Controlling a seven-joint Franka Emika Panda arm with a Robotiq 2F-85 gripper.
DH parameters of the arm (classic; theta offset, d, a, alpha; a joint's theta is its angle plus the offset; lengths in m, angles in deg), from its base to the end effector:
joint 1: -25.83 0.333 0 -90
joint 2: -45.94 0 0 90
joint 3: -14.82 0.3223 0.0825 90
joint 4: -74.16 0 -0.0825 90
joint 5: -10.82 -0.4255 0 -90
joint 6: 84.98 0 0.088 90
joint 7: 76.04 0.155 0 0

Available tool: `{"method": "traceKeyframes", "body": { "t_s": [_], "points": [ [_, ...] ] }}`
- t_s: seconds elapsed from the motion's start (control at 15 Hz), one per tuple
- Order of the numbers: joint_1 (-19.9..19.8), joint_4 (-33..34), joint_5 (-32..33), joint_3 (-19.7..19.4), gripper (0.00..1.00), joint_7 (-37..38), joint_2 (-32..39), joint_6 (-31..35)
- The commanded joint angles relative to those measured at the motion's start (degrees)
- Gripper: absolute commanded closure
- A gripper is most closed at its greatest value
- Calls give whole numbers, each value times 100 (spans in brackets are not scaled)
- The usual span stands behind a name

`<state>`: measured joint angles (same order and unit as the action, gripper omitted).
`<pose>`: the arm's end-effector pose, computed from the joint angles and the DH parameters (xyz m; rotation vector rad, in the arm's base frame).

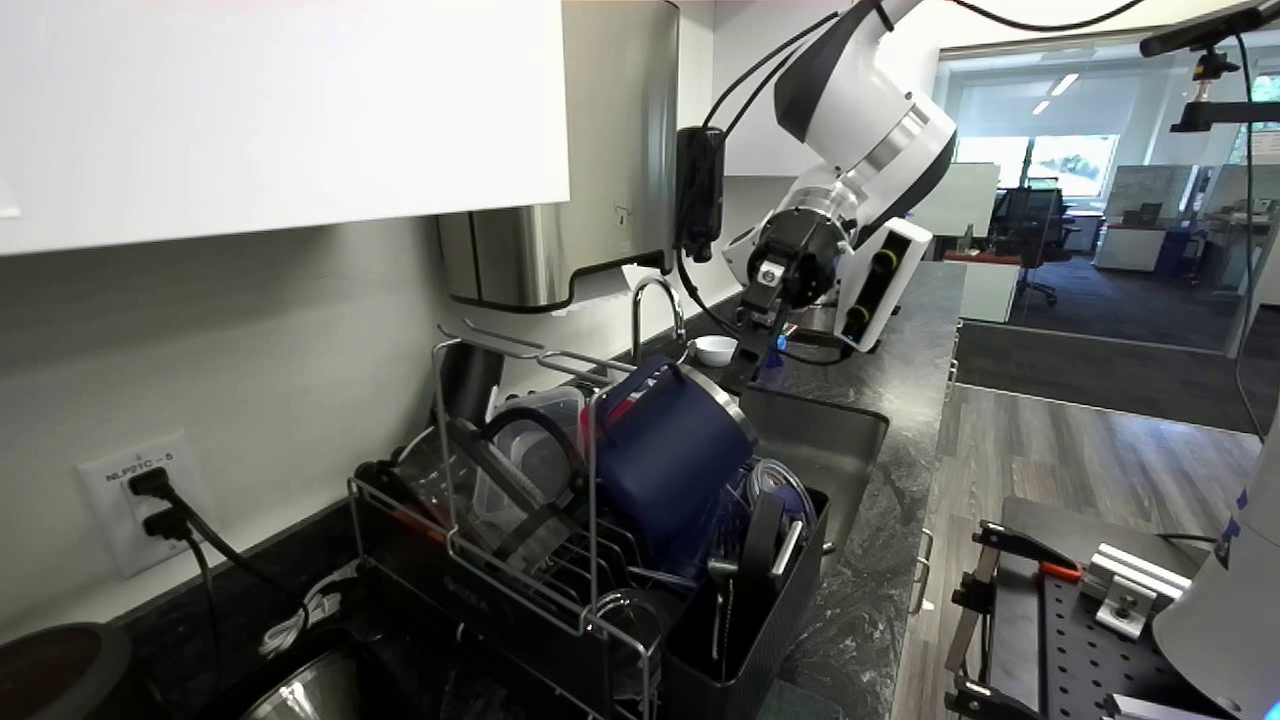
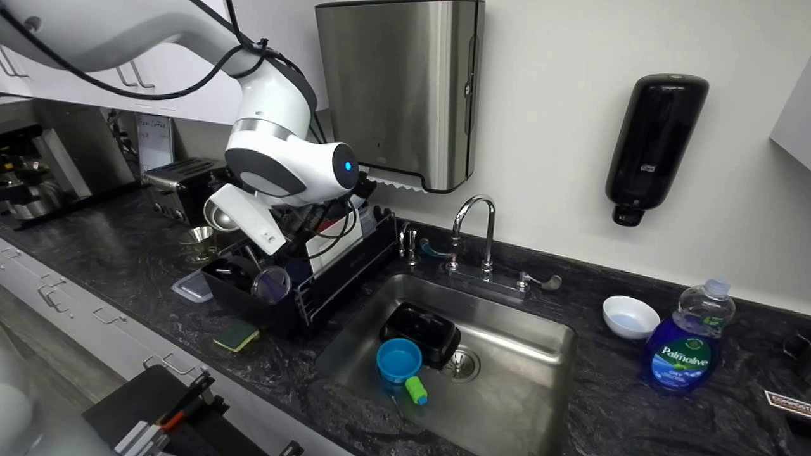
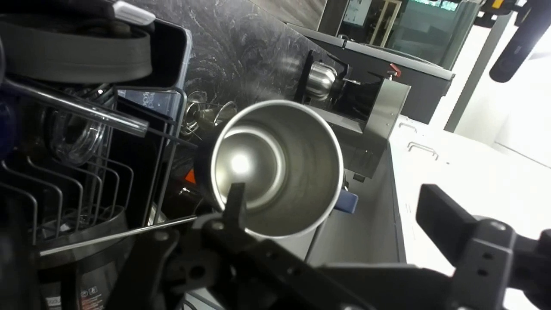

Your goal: Put the blue cup in the sink on the dish rack

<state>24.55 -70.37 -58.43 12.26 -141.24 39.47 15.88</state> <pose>0.4404 0.0979 0.2836 -1.9150 -0.3718 -0.1522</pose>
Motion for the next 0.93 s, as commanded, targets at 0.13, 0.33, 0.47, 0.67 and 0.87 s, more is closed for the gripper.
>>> {"method": "traceKeyframes", "body": {
  "t_s": [0.13, 0.33, 0.47, 0.67, 0.87],
  "points": [
    [-129, 147, 411, -51, 0, 73, -68, 8],
    [-195, 220, 505, -114, 0, 76, -162, 128],
    [-254, 286, 540, -169, 0, 100, -237, 192],
    [-342, 347, 575, -240, 0, 110, -361, 309],
    [-408, 343, 636, -294, 0, 126, -503, 511]
  ]
}}
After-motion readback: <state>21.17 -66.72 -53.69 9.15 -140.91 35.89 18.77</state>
